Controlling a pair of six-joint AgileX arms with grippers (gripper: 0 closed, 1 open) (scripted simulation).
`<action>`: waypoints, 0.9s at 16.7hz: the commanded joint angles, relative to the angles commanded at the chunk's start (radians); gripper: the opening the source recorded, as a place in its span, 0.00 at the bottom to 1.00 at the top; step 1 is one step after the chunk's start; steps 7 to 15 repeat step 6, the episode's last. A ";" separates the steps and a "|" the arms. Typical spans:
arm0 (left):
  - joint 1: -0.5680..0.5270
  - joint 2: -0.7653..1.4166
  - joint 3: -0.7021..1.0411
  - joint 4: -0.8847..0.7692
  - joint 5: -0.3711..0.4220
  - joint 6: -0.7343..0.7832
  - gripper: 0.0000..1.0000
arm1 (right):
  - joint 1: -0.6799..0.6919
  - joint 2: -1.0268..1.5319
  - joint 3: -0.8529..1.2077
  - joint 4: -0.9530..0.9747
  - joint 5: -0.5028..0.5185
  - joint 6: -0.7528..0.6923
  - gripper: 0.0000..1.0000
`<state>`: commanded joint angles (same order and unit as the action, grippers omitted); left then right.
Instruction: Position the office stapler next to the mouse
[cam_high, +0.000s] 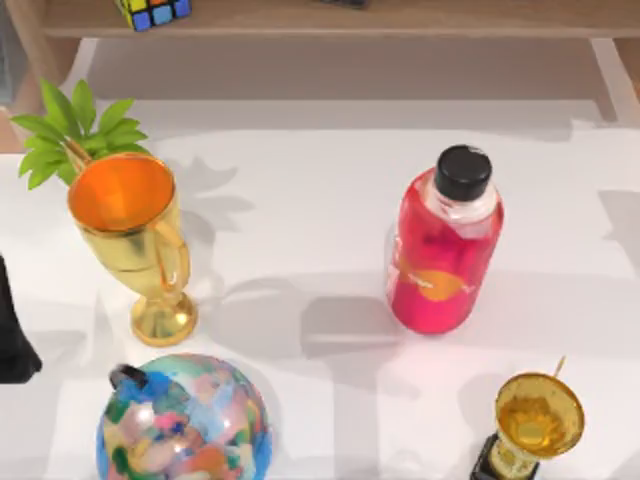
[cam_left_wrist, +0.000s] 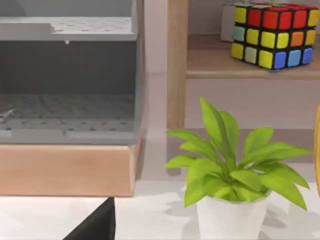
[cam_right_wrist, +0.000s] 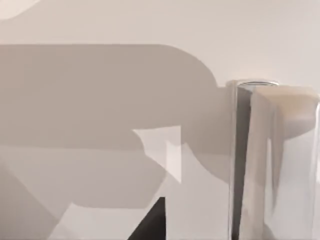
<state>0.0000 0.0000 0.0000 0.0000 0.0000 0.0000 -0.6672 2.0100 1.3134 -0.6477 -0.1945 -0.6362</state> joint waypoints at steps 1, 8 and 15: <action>0.000 0.000 0.000 0.000 0.000 0.000 1.00 | 0.000 0.000 0.000 0.000 0.000 0.000 1.00; 0.000 0.000 0.000 0.000 0.000 0.000 1.00 | 0.000 0.000 0.000 0.000 0.000 0.000 1.00; 0.000 0.000 0.000 0.000 0.000 0.000 1.00 | 0.000 0.000 0.000 0.000 0.000 0.000 1.00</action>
